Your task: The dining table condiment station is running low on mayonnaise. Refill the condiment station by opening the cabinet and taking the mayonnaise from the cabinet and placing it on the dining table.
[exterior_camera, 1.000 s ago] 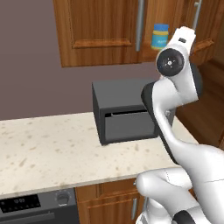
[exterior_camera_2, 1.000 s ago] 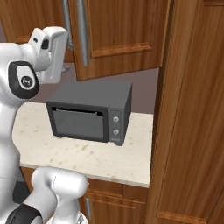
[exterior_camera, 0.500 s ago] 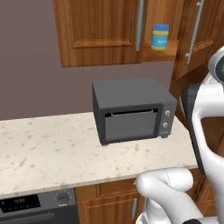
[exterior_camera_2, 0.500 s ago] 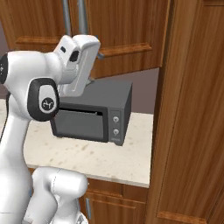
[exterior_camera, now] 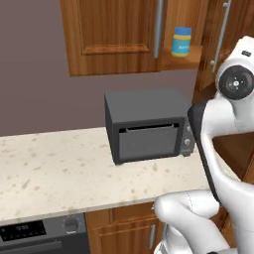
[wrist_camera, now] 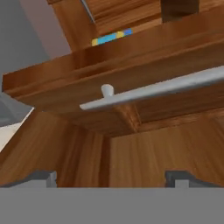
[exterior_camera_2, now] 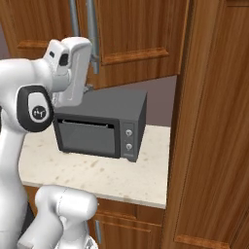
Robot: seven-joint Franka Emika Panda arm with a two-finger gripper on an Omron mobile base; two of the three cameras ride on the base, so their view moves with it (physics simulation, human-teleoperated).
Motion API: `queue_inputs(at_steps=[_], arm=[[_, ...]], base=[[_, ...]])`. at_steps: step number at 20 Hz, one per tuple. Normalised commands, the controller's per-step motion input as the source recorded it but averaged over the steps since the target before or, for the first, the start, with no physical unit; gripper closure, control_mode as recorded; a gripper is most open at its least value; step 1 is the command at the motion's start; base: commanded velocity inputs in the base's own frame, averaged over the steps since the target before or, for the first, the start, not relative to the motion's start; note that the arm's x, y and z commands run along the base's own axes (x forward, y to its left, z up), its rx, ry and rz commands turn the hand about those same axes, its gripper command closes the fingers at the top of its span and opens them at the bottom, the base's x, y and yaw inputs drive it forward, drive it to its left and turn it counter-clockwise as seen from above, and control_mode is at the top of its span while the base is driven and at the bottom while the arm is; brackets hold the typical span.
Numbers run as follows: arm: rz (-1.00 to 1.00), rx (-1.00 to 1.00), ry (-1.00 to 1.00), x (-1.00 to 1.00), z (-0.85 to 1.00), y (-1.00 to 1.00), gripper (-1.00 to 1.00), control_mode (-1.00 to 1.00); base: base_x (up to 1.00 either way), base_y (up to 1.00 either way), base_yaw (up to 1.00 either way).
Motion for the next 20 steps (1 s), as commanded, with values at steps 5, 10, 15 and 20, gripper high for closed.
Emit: queue_inputs(at_steps=[5,10,15,20], arm=[[0.00,-0.15,0.02,0.64,0.00,1.00,-1.00,-1.00],[0.00,-0.07,0.07,0.64,0.00,1.00,-1.00,-1.00],[-0.01,-0.01,0.10,0.66,0.00,0.36,-1.00,-1.00],[-0.09,0.00,0.11,0.41,0.00,-0.81,-1.00,-1.00]], base=[[0.00,0.00,0.00],[0.00,0.00,0.00],[0.00,0.00,0.00],[0.00,0.00,0.00]])
